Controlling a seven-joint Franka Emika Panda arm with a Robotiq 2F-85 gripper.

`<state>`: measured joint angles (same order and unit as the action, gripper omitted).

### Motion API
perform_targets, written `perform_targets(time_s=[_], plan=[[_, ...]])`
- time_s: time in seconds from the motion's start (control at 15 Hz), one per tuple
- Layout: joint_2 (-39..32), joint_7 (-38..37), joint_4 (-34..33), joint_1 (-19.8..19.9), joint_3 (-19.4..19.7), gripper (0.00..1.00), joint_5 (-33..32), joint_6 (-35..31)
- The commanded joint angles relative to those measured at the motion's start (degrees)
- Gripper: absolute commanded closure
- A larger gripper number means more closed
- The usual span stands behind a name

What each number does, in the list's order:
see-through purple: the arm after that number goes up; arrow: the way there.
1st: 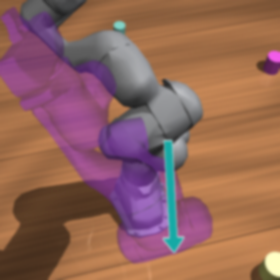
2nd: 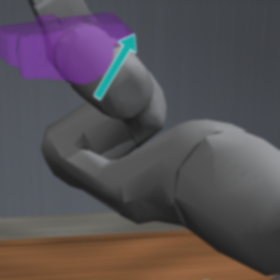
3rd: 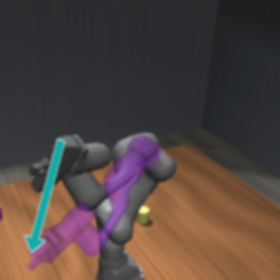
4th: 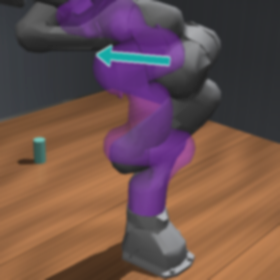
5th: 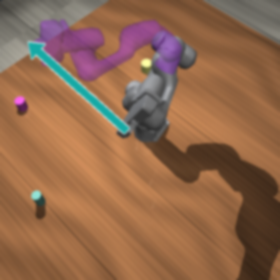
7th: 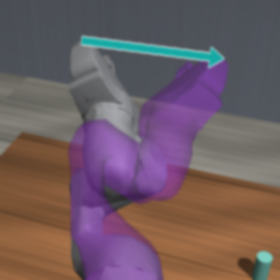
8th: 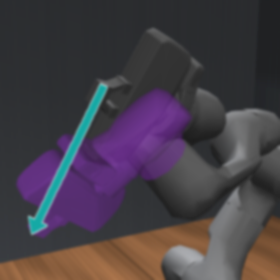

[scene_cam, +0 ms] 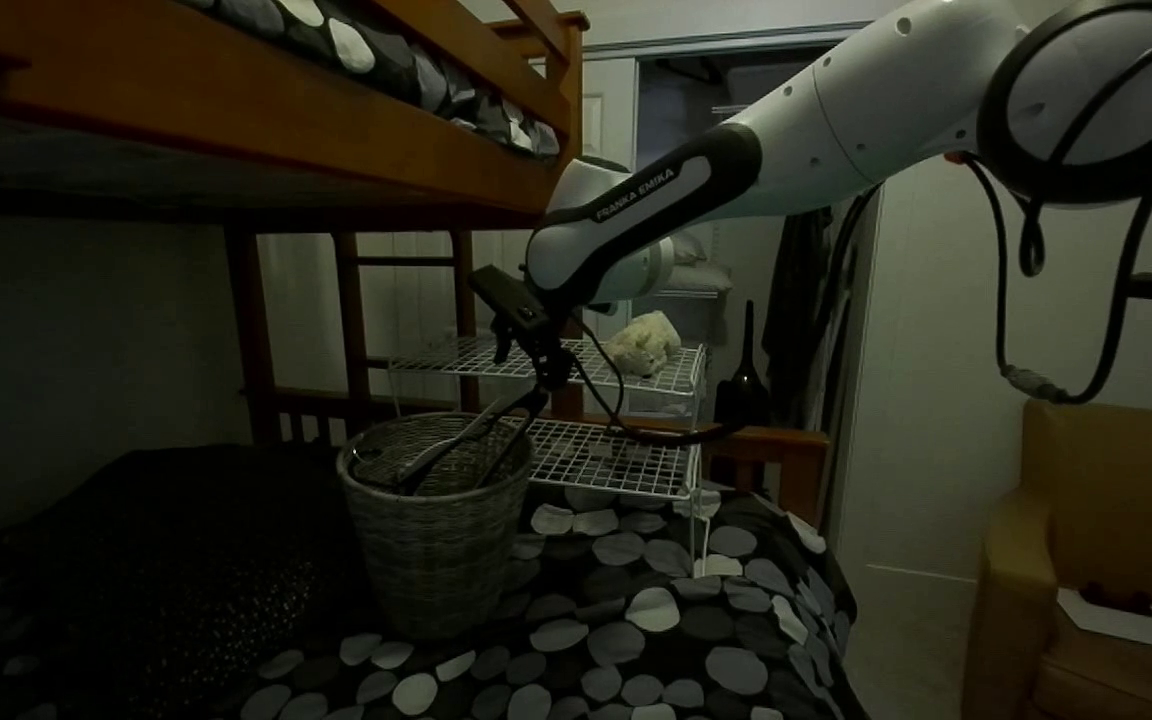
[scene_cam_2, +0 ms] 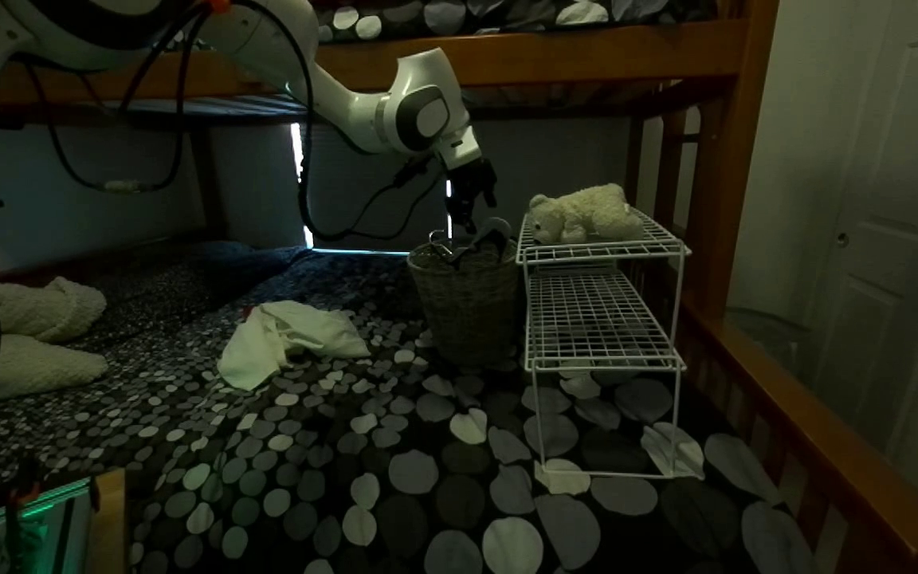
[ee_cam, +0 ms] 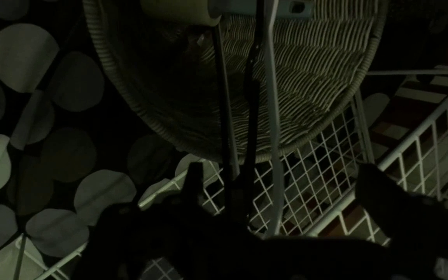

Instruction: Place the clothes hangers on top of the rack

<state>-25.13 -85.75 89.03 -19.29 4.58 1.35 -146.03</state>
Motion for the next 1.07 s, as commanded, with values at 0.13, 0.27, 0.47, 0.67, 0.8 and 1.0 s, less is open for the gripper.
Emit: perform_targets(time_s=[0.13, 0.27, 0.47, 0.67, 0.8, 1.0], plan=[[-5.8, -0.6, -6.1, 4.9, -3.0, 0.00, 2.8, 4.9], [-7.9, -0.2, -7.7, 5.9, -3.8, 0.26, 4.3, 5.3], [-9.9, 0.1, -9.9, 6.7, -4.6, 0.51, 5.8, 6.8], [-9.1, 1.4, -10.6, 7.5, -5.9, 0.73, 7.7, 7.9], [-7.4, 3.3, -9.8, 8.2, -7.3, 0.89, 9.3, 9.0], [-5.6, 6.9, -8.8, 9.3, -9.3, 1.00, 12.0, 10.2]])
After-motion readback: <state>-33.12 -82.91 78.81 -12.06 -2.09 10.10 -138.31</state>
